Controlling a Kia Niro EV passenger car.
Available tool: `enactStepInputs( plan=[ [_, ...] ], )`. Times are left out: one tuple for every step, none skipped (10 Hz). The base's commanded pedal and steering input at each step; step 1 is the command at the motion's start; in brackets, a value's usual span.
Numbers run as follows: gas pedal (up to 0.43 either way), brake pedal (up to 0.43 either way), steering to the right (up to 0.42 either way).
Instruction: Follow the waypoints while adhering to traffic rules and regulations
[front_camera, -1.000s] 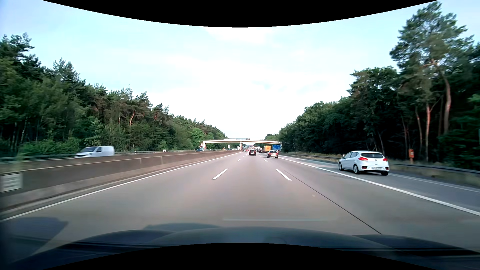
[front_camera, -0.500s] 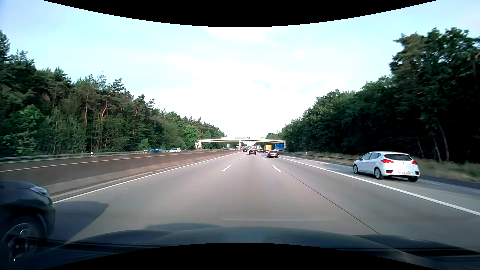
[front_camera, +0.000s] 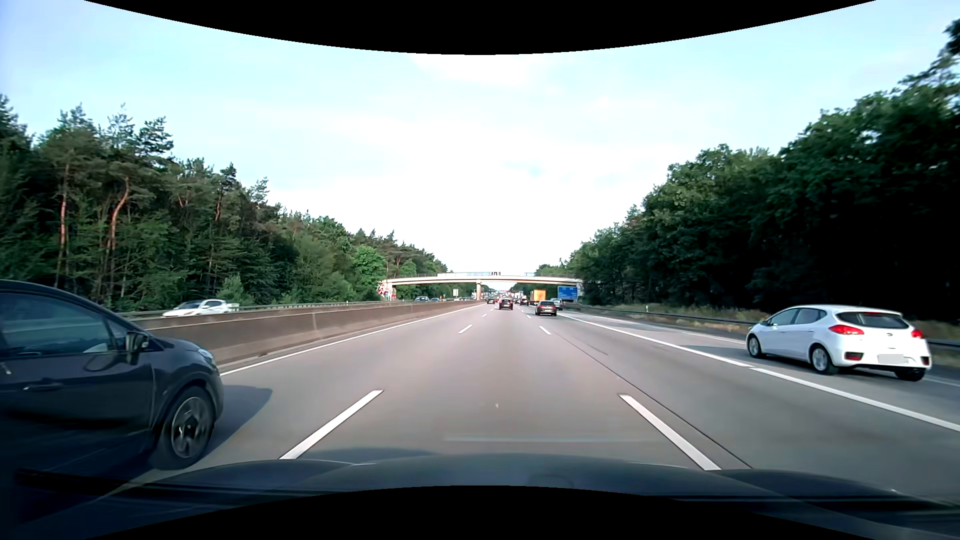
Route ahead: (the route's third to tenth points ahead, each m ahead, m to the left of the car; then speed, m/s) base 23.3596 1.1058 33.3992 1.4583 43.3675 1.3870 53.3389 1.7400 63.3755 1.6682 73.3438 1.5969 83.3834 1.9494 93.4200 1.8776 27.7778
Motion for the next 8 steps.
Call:
enactStepInputs(
  plan=[
    [0.047,0.000,-0.003],
    [0.047,0.000,-0.003],
    [0.047,0.000,-0.003],
    [0.047,0.000,-0.003],
    [0.047,0.000,-0.003],
    [0.047,0.000,-0.003],
    [0.047,0.000,-0.003],
    [0.047,0.000,-0.003]
  ],
)
